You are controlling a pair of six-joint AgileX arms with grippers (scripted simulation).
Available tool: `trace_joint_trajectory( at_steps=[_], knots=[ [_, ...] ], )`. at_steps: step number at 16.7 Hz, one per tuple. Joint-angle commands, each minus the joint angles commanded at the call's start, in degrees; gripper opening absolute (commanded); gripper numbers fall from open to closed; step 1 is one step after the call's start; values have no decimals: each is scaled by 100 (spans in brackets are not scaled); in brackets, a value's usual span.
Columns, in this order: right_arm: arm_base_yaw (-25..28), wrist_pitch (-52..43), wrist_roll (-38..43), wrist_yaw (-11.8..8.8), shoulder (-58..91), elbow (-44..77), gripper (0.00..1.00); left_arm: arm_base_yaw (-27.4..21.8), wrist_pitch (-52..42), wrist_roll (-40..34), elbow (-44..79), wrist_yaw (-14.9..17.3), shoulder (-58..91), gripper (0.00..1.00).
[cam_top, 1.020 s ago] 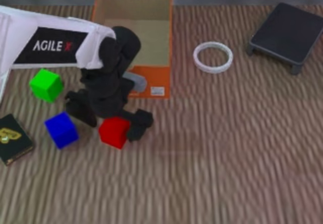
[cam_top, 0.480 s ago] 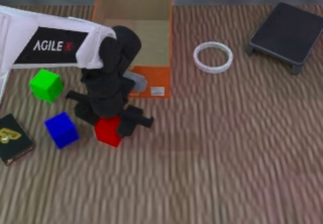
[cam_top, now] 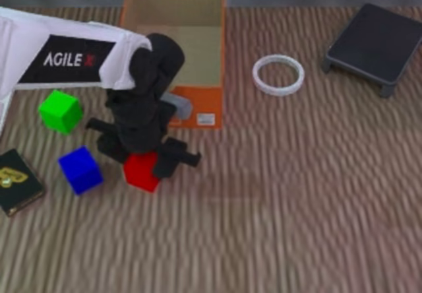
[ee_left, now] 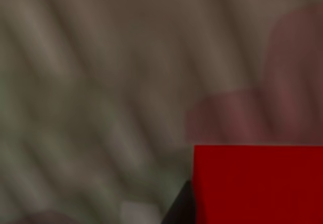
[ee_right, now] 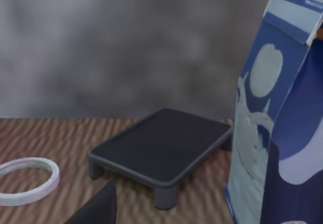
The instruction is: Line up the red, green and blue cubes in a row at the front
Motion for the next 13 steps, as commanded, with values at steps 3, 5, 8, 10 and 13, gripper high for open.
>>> trace_joint_trajectory(
  at_steps=[3,5,8,10,13],
  knots=[
    [0,0,0,0,0,0,100,28,-382,-7,242,-7,-149,0],
    [0,0,0,0,0,0,100,60,-790,-14,458,-8,-304,0],
    [0,0,0,0,0,0,100,99,-1292,-15,735,-5,-527,0],
    [0,0,0,0,0,0,100,107,-1360,-15,783,-5,-574,0],
    [0,0,0,0,0,0,100,75,-1347,-6,770,-8,-552,0]
  ],
)
